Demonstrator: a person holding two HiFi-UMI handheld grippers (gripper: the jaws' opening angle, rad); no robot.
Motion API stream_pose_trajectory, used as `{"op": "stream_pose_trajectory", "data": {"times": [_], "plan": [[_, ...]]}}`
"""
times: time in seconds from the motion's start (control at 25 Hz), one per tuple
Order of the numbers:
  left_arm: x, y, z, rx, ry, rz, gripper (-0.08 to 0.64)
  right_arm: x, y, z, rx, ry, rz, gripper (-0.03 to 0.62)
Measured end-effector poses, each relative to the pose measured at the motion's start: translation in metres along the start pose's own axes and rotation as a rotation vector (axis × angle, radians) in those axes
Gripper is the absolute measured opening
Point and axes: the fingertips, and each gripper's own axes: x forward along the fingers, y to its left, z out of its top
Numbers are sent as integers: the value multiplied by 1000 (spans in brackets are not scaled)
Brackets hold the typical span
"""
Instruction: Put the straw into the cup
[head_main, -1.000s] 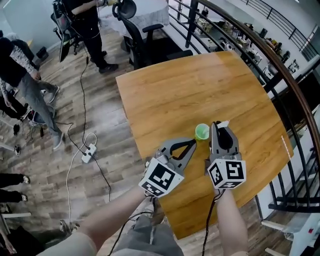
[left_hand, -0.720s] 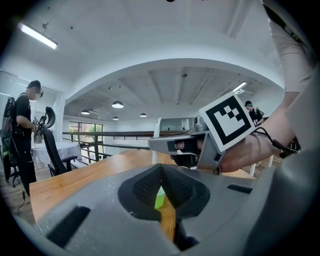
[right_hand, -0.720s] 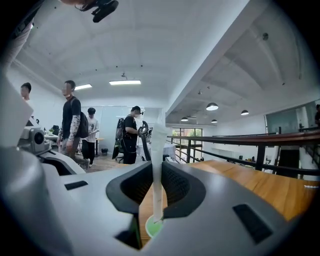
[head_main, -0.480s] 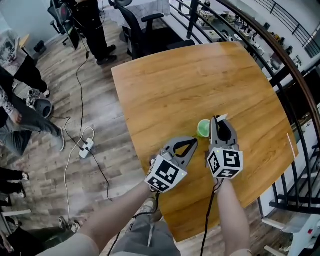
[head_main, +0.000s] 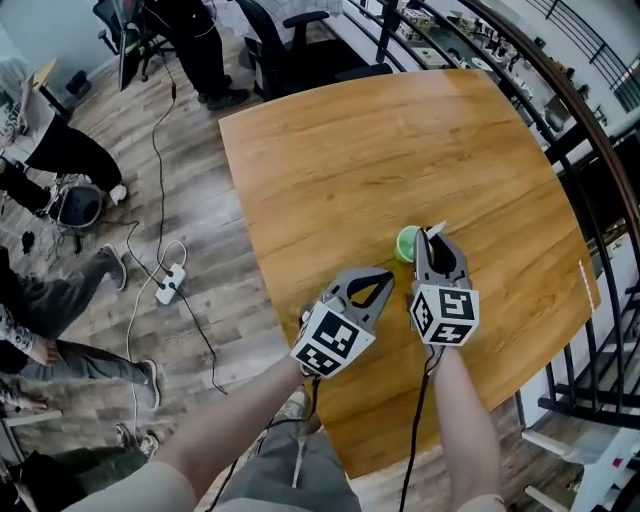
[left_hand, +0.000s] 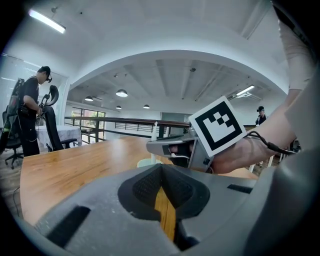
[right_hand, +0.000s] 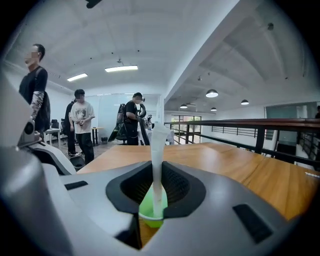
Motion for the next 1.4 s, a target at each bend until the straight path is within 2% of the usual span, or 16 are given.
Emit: {"op": "stream_pose_trajectory", "data": {"times": [0.36, 0.48, 0.64, 1.12, 1.4], "plan": [[1, -1, -4, -3, 15, 4, 12, 4, -1, -17, 30, 36, 18, 61], [-2, -2, 1, -1, 14, 5, 12, 1, 2, -11, 48, 27, 35, 127], [-8, -3, 13, 3, 6, 15, 13, -10, 3, 3, 58, 0, 39, 143], [-50, -7, 91, 71, -60, 54, 12, -75, 10, 101, 28, -122, 51, 147], [-83, -30, 160, 117, -123, 52, 12, -138, 13, 162, -3, -196, 45, 127]]}}
